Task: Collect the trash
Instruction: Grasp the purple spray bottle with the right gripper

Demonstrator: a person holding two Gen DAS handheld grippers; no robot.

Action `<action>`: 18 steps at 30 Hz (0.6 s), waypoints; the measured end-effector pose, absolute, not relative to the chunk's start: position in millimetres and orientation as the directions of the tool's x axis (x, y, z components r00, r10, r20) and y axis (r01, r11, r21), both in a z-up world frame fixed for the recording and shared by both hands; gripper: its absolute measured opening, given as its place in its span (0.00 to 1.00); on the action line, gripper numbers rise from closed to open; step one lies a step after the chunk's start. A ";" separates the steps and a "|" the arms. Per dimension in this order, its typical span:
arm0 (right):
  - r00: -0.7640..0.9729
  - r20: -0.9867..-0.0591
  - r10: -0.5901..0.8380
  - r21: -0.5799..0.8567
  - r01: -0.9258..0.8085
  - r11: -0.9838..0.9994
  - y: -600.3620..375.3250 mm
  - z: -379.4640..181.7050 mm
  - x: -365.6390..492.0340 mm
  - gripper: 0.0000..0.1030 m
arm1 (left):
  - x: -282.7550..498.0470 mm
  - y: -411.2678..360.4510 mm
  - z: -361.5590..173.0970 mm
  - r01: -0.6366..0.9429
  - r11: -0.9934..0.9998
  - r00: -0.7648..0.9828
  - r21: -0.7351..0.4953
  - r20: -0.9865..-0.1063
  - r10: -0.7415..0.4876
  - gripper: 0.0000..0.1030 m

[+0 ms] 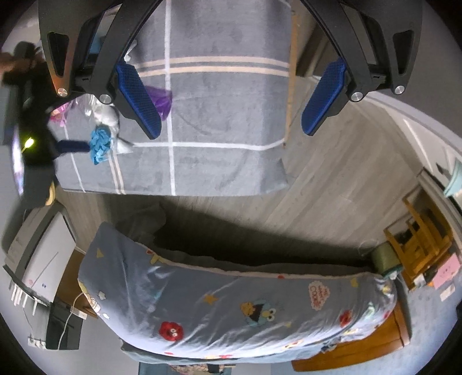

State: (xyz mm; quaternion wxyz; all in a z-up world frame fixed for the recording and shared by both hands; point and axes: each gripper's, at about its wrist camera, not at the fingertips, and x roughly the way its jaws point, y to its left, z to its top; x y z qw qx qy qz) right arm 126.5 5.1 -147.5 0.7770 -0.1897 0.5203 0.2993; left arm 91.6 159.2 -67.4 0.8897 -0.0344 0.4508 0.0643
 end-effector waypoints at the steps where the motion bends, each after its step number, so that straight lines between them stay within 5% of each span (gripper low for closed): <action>1: 0.268 -0.925 0.267 0.018 -0.673 0.739 11.1 -151.7 125.1 0.92 | 92.0 161.6 -68.4 -0.147 0.989 0.582 -0.007 -0.809 0.081 0.94; 8: 0.237 -0.948 0.214 -0.020 -0.713 0.701 36.6 -178.7 120.4 0.79 | 91.5 172.7 -70.3 -0.154 0.986 0.574 -0.066 -0.818 0.034 0.94; 12: 0.231 -0.950 0.211 -0.017 -0.712 0.702 41.4 -185.8 119.2 0.62 | 91.6 170.3 -69.8 -0.145 0.987 0.574 -0.070 -0.819 0.026 0.94; 18: 0.226 -0.952 0.206 -0.022 -0.724 0.690 47.3 -190.9 112.6 0.60 | 92.3 166.1 -70.7 -0.131 0.990 0.567 -0.060 -0.823 0.025 0.94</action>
